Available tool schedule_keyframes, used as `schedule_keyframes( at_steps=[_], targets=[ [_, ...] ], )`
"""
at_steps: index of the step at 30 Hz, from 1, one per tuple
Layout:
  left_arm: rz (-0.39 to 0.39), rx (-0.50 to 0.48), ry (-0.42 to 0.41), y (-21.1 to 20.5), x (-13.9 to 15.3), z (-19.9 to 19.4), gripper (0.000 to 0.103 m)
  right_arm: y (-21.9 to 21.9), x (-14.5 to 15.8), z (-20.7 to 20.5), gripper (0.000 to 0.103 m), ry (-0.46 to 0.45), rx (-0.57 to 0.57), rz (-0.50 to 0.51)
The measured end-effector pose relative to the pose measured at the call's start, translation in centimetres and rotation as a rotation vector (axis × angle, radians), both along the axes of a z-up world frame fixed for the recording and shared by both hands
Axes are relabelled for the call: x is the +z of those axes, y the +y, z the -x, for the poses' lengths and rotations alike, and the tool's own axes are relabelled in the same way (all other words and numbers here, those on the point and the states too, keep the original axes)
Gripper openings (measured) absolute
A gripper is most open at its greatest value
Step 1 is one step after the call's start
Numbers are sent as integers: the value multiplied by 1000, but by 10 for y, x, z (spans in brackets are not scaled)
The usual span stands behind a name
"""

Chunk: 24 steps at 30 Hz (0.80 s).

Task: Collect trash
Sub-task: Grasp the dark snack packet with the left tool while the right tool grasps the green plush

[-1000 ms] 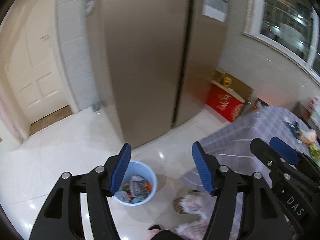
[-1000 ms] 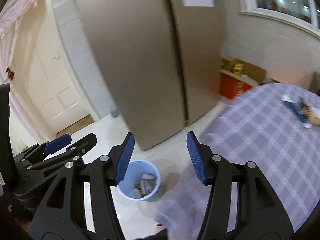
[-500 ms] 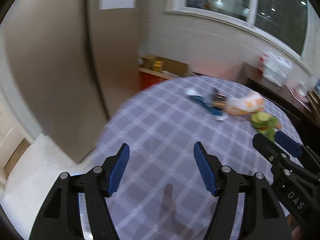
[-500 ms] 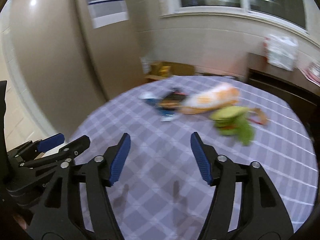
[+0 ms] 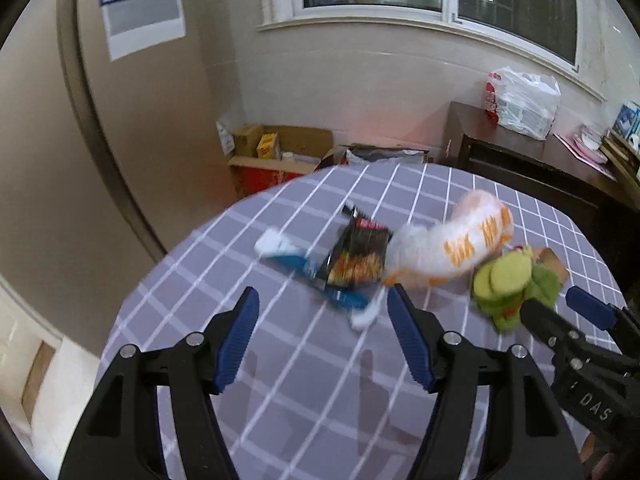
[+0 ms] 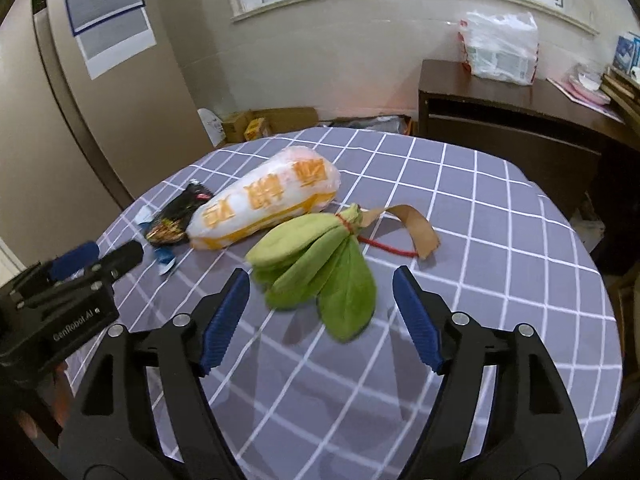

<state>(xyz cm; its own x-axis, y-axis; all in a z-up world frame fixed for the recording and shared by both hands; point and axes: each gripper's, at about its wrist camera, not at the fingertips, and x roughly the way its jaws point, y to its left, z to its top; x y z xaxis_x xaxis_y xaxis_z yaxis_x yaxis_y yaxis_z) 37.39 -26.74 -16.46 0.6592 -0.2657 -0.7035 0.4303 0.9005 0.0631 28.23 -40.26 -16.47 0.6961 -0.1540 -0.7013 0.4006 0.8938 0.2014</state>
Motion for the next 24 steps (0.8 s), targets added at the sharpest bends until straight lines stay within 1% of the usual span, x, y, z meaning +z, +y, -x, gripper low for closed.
schedule_keyframes(
  at_steps=[4,7,9,12,13,14,15,16,17,19,20,22,24],
  targets=[
    [-24,-22,-7,-17,-5,-21,65,-6,-3,-16,74,20,0,-9],
    [-24,-42,2,-25,-9,-31,65,-12,-6,-27,74,36,1,-22],
    [-40,-50,0,-30,-13,-37,60,-14,-9,-33,74,52,10,-37],
    [-47,-86,29,-38,-21,-44,45,-14,-10,-38,75,66,25,-33],
    [-41,-93,34,-38,-21,-44,36,-13,-10,-40,75,70,28,-29],
    [-39,-95,28,-38,-21,-43,34,-11,-10,-40,75,73,30,-24],
    [-38,-100,25,-37,-20,-42,28,-10,-10,-41,75,76,36,-20],
    [-36,-107,26,-38,-21,-41,20,-9,-10,-41,67,77,39,-17],
    [-36,-109,24,-38,-21,-39,17,-8,-10,-41,62,76,44,-19],
    [-32,-107,15,-37,-19,-35,13,-8,-9,-41,49,76,45,-17],
    [-28,-104,12,-37,-18,-33,12,-7,-9,-40,45,75,47,-15],
    [-14,-107,10,-34,-16,-25,11,-7,-8,-38,30,65,43,-8],
    [-4,-101,1,-30,-12,-18,10,-5,-5,-33,21,51,33,10]
  ],
)
